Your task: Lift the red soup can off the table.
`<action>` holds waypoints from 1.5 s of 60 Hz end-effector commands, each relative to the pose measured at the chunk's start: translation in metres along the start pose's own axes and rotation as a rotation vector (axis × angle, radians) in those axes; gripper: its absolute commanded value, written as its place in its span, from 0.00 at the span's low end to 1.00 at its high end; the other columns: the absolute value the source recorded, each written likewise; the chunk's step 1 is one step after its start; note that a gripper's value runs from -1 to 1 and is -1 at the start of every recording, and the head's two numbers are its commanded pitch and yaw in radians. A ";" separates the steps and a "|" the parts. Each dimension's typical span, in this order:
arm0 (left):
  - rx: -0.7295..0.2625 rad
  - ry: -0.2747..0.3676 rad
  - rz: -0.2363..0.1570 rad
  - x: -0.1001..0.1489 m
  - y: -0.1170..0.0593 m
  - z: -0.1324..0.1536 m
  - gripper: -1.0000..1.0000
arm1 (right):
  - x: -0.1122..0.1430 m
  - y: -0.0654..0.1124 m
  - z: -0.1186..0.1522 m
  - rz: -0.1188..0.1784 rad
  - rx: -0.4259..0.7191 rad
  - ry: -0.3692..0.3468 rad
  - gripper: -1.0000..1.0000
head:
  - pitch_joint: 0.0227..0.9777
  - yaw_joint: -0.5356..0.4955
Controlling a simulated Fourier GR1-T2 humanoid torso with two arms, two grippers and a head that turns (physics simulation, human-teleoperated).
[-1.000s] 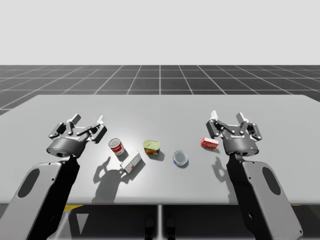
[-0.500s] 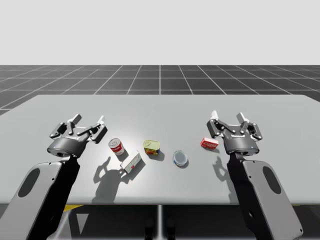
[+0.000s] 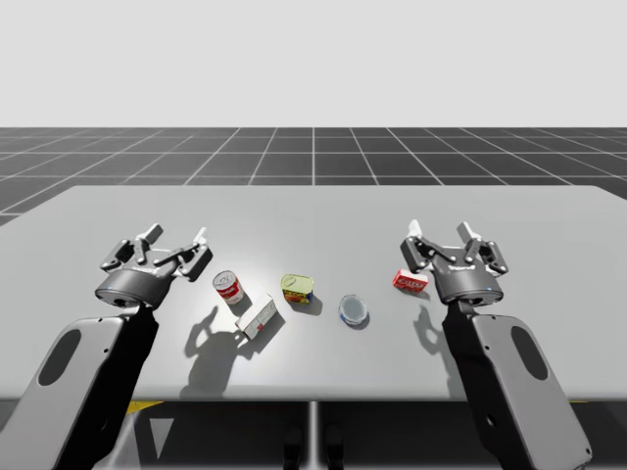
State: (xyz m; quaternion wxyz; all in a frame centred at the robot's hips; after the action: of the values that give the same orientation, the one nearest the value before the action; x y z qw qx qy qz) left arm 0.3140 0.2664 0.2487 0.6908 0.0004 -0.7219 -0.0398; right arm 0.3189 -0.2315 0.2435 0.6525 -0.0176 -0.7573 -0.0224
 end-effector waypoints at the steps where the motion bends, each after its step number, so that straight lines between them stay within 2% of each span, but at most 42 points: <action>1: -0.011 0.013 0.010 0.000 -0.002 0.000 0.00 | -0.001 0.001 0.000 0.002 0.005 0.008 0.00 | 0.78 0.87; 10: -0.063 0.031 0.053 0.006 -0.005 0.004 0.00 | -0.002 0.001 0.000 0.002 0.005 0.011 0.00 | 0.78 0.87; 21: -0.151 0.016 0.010 0.025 -0.004 0.029 0.00 | -0.002 0.001 -0.001 -0.001 0.001 0.015 0.00 | 0.78 0.87; 25: -0.193 0.026 0.004 0.027 -0.001 0.040 0.00 | -0.003 0.000 -0.001 -0.002 0.001 0.016 0.00 | 0.77 0.87; 27: -0.217 0.036 0.017 0.028 0.000 0.044 0.00 | -0.003 0.000 -0.001 -0.002 0.000 0.016 0.00 | 0.77 0.87; 28: -0.211 0.011 0.015 0.025 0.001 0.050 0.00 | -0.003 0.000 -0.001 -0.002 0.000 0.017 0.00 | 0.77 0.87; 31: -0.239 0.035 -0.014 0.024 0.004 0.057 0.00 | -0.003 -0.001 -0.001 -0.003 -0.001 0.017 0.00 | 0.77 0.87; 32: -0.244 0.038 -0.011 0.023 0.005 0.059 0.00 | -0.003 -0.001 -0.001 -0.003 -0.002 0.017 0.00 | 0.77 0.87; 38: -0.309 0.077 -0.023 0.013 0.014 0.074 0.00 | -0.003 -0.001 -0.001 0.001 -0.010 0.010 0.00 | 0.78 0.87; 40: -0.328 0.084 -0.047 0.006 0.018 0.079 0.00 | -0.003 -0.001 -0.002 0.008 -0.022 0.001 0.00 | 0.77 0.87; 49: -0.407 0.157 -0.048 -0.022 0.025 0.087 0.00 | -0.003 -0.002 -0.002 0.004 -0.027 -0.002 0.00 | 0.77 0.88; 60: -0.446 0.240 -0.049 -0.059 0.025 0.090 0.00 | -0.002 -0.003 -0.003 0.011 -0.054 -0.022 0.00 | 0.78 0.87; 71: -0.461 0.304 -0.024 -0.085 0.020 0.083 0.00 | -0.003 -0.003 -0.004 0.012 -0.053 -0.022 0.00 | 0.78 0.87; 78: -0.456 0.318 -0.034 -0.091 0.016 0.074 0.00 | -0.003 -0.004 -0.005 0.012 -0.052 -0.023 0.00 | 0.78 0.88; 90: -0.474 0.345 -0.015 -0.095 0.008 0.052 0.00 | -0.003 -0.004 -0.005 0.009 -0.047 -0.019 0.00 | 0.78 0.88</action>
State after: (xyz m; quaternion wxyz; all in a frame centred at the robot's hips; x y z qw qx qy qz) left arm 0.2532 0.2894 0.1572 0.7802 -0.1429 -0.5715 -0.2102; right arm 0.3237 -0.2353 0.2412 0.6442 -0.0379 -0.7630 -0.0373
